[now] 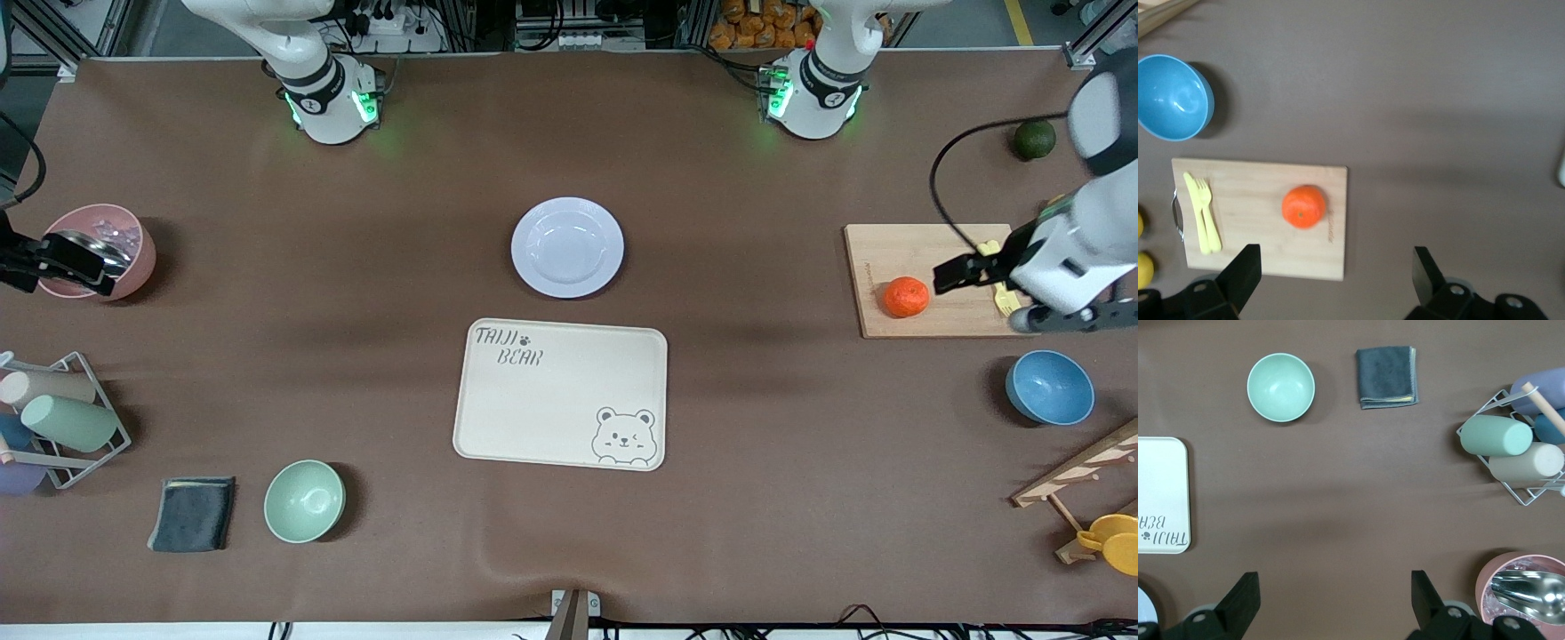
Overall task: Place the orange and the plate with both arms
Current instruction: 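Reach the left gripper down to the orange on the cutting board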
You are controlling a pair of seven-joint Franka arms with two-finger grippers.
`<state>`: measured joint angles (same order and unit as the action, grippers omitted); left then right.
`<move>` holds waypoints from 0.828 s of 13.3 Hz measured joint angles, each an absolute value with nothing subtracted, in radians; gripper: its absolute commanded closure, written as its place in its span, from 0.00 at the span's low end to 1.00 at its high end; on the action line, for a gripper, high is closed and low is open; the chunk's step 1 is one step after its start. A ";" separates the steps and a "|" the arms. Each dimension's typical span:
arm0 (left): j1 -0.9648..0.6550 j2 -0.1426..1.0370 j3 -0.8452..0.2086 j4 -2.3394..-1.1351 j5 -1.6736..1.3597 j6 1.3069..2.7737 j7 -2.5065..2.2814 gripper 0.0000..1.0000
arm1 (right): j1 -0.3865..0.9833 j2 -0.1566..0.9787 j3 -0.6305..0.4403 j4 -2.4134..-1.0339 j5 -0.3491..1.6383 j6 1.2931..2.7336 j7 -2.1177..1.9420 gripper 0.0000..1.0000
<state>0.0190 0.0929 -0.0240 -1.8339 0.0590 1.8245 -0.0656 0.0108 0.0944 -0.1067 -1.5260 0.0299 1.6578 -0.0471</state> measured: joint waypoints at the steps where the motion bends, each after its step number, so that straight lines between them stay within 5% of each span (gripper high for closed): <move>1: 0.027 0.092 -0.024 -1.902 0.066 1.879 -0.066 0.00 | 0.019 0.101 -0.106 -1.527 0.030 1.658 -0.047 0.00; 5: 0.077 0.072 -0.024 -2.147 0.085 2.069 -0.066 0.00 | 0.054 0.151 -0.104 -1.535 0.112 1.658 -0.045 0.00; 11: 0.147 0.096 -0.023 -2.356 0.147 2.337 -0.065 0.00 | 0.089 0.224 -0.103 -1.572 0.242 1.653 -0.040 0.00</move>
